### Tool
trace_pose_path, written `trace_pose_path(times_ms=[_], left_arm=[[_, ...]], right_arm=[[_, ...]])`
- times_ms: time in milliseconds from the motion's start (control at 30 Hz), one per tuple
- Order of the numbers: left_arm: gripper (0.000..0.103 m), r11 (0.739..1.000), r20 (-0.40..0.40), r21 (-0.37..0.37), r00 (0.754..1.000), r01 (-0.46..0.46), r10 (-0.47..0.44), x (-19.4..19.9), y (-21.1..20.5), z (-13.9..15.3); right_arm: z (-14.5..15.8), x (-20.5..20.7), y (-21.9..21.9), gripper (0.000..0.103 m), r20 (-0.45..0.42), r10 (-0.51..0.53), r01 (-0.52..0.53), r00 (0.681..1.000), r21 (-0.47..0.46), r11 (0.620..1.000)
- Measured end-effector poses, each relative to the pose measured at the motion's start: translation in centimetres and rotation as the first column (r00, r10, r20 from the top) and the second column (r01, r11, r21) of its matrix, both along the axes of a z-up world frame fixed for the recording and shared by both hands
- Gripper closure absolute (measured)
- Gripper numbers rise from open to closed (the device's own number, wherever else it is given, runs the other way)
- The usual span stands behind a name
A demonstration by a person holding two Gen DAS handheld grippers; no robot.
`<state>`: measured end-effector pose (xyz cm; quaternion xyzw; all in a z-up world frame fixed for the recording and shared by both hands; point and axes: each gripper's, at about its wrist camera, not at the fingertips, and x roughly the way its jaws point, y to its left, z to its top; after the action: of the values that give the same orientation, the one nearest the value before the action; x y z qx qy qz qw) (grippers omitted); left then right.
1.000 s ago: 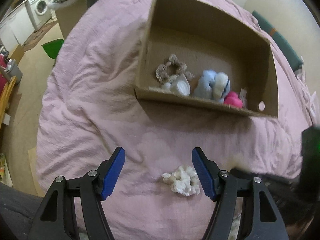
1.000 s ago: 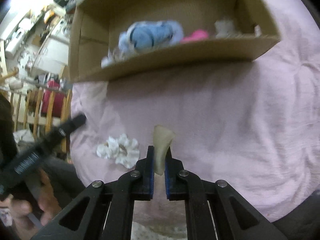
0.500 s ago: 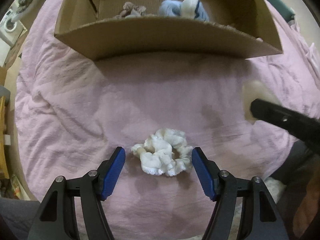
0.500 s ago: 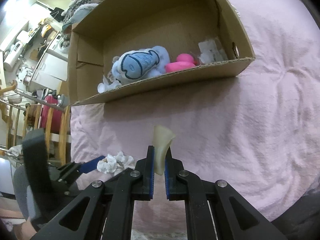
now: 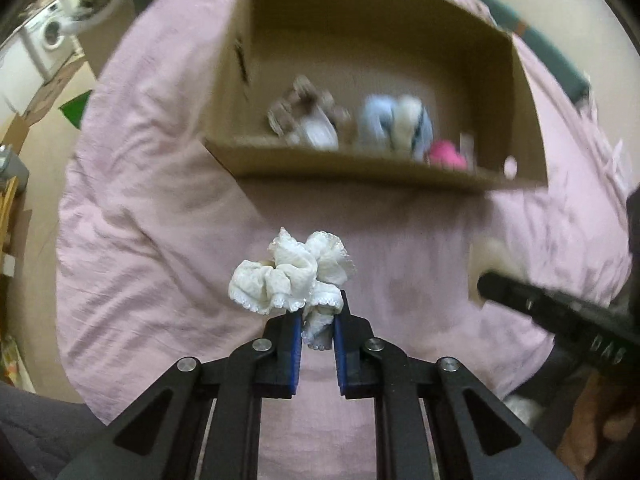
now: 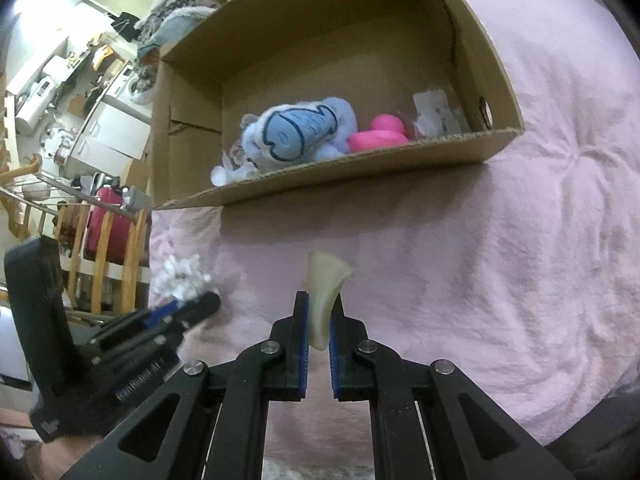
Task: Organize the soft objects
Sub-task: 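Carry the scrunchie and beige item over the box with both grippers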
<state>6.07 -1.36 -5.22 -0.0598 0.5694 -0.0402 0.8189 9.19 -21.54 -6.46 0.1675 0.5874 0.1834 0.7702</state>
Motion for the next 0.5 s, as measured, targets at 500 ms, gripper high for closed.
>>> trace_pose_path(times_ms=[500], left_arm=[[0.091, 0.999, 0.239, 0.024, 0.97, -0.042, 0.035, 3.9, 1.8, 7.4]], right_arm=[[7.1, 0.2, -2.0, 0.093, 0.205, 0.016, -0.023, 0.979, 0.03, 0.999]])
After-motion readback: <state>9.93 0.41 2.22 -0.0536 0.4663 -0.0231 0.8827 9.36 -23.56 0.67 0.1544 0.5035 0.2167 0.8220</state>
